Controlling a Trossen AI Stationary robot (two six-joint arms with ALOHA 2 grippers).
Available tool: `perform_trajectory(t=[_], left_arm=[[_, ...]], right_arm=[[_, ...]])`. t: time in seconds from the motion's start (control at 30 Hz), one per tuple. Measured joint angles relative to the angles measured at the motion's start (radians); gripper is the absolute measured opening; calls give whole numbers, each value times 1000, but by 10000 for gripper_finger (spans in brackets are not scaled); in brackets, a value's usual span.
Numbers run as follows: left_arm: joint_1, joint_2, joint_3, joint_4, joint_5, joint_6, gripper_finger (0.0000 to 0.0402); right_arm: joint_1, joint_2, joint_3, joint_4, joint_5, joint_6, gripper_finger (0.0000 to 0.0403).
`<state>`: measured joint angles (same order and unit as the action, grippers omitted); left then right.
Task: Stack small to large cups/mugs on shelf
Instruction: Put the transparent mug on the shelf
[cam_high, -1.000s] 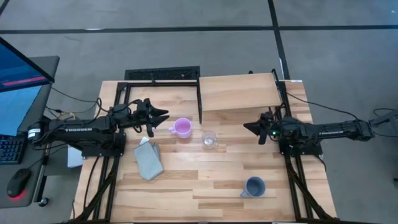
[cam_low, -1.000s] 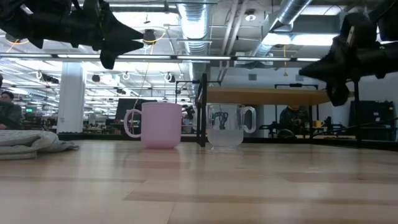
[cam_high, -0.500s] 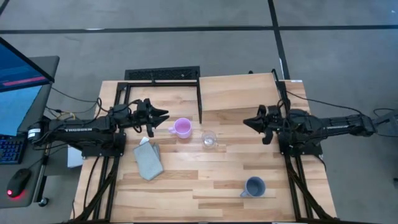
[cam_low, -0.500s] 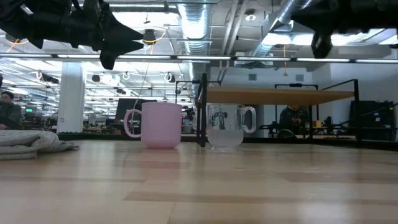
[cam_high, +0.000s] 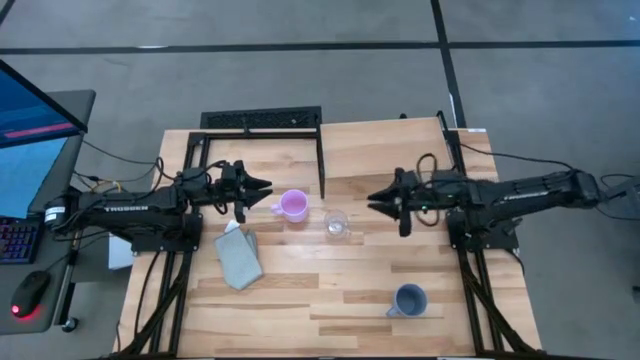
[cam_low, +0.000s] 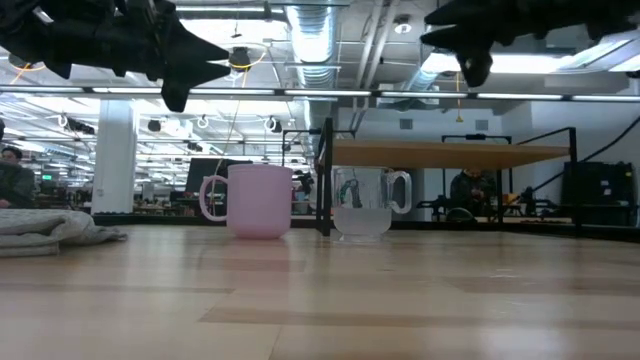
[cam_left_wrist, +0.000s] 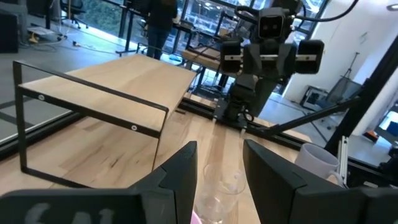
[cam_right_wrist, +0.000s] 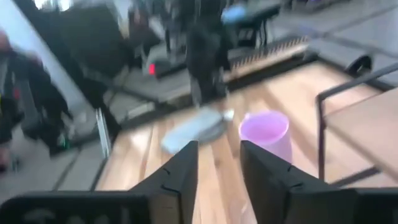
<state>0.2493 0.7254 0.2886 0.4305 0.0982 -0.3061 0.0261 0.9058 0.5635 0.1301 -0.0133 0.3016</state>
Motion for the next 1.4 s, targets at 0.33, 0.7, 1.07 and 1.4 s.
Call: perform_trajectory(t=[0.33,0.7,1.07,1.4], left_arm=[[0,0,0,-29,22,5,121],[0,0,1,-68,29,36,121],[0,0,1,-75,30,40,121],[0,0,1,-91,43,44,121]], right_arm=[[5,314,327,-366,-14,-137,166],[-25,580,502,-606,-14,-152,150],[-75,721,552,-637,-14,-92,148],[-95,804,600,-674,-14,-93,137]])
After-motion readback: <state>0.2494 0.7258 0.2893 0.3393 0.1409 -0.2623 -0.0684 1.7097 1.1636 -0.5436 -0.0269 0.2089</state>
